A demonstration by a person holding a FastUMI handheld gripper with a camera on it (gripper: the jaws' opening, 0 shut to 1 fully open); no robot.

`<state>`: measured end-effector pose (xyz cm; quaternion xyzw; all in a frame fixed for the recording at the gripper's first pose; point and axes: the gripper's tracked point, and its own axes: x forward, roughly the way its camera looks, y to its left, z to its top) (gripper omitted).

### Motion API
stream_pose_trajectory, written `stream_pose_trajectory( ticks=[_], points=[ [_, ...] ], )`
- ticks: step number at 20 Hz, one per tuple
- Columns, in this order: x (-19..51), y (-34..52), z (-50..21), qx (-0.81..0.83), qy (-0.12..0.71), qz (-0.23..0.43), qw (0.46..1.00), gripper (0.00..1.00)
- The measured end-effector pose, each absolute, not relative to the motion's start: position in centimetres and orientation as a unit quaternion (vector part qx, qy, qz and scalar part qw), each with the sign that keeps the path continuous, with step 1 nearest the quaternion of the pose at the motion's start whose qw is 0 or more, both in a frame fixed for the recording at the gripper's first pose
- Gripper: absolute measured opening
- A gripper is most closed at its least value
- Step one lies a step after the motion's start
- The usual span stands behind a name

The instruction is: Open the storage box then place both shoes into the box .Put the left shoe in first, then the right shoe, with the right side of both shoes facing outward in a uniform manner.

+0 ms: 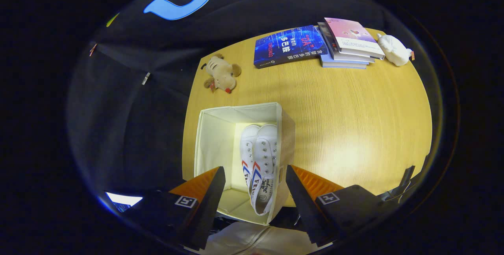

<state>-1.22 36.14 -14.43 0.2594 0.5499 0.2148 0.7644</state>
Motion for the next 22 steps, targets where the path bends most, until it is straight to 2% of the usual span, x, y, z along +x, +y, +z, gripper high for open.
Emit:
stream_pose_trajectory(
  ticks=[5, 10, 17, 22],
  points=[
    [-1.1, 33.4, -12.5, 0.274, 0.510, 0.225, 0.784, 0.94],
    [-0.7, 27.0, -11.5, 0.278, 0.471, 0.220, 0.808, 0.97],
    [-0.9, 16.1, -10.9, 0.193, 0.394, 0.204, 0.875, 0.97],
    [-3.2, 10.6, -10.7, 0.159, 0.362, 0.200, 0.897, 0.98]
  ],
)
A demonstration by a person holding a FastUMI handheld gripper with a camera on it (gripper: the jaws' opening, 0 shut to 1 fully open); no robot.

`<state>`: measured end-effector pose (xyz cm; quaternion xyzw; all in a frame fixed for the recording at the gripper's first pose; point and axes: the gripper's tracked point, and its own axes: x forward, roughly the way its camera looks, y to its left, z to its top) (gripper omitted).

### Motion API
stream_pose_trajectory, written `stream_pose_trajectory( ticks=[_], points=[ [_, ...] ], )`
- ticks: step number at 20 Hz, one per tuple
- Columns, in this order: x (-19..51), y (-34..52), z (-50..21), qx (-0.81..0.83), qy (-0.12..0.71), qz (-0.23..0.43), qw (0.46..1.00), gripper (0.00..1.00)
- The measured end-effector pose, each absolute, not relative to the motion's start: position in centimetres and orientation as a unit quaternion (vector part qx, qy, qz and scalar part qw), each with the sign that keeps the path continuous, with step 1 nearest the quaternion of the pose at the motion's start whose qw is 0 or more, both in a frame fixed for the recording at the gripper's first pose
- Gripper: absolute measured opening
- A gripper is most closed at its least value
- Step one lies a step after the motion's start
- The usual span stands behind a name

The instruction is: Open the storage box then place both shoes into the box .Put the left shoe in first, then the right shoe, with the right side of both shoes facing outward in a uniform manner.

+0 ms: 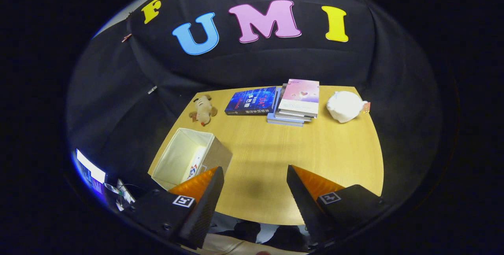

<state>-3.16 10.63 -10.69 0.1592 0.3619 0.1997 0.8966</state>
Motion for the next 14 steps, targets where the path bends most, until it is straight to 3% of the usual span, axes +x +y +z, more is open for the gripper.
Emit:
stream_pose_trajectory(
  ticks=[14],
  points=[
    [-4.9, 0.5, -6.8, 0.140, 0.175, 0.176, 0.959, 0.98]
  ],
)
